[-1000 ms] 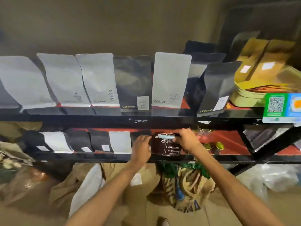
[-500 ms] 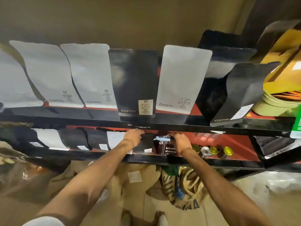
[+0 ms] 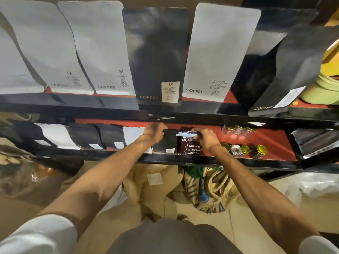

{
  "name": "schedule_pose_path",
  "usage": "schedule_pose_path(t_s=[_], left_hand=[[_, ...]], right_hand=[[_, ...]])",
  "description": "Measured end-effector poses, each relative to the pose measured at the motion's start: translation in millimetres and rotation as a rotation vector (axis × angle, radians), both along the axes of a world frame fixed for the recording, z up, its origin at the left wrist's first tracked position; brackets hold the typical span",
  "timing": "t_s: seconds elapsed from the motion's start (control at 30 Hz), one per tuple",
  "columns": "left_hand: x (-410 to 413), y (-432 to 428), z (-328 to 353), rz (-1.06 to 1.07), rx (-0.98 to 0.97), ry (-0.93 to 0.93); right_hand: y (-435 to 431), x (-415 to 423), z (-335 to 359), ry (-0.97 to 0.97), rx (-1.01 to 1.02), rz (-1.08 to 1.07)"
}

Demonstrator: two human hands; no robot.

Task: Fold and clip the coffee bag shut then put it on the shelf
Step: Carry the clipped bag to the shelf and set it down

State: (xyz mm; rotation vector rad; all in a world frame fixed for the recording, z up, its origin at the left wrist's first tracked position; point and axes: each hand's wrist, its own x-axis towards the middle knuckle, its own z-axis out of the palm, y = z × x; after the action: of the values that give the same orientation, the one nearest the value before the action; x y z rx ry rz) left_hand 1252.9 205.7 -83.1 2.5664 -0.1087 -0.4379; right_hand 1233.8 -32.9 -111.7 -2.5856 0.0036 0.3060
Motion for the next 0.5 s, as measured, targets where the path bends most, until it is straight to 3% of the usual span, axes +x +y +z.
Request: schedule_pose_path(t_s=[0.27,0.5], left_hand=[[3,2,3,-0.076,0.059,0.004],[-9,-3,-4,-0.126,0.125,-0.117]], right_hand=[[0,2,-12,0.018,0.029,0.000],[-1,-3,-9,-0.056,0.003,0.074]])
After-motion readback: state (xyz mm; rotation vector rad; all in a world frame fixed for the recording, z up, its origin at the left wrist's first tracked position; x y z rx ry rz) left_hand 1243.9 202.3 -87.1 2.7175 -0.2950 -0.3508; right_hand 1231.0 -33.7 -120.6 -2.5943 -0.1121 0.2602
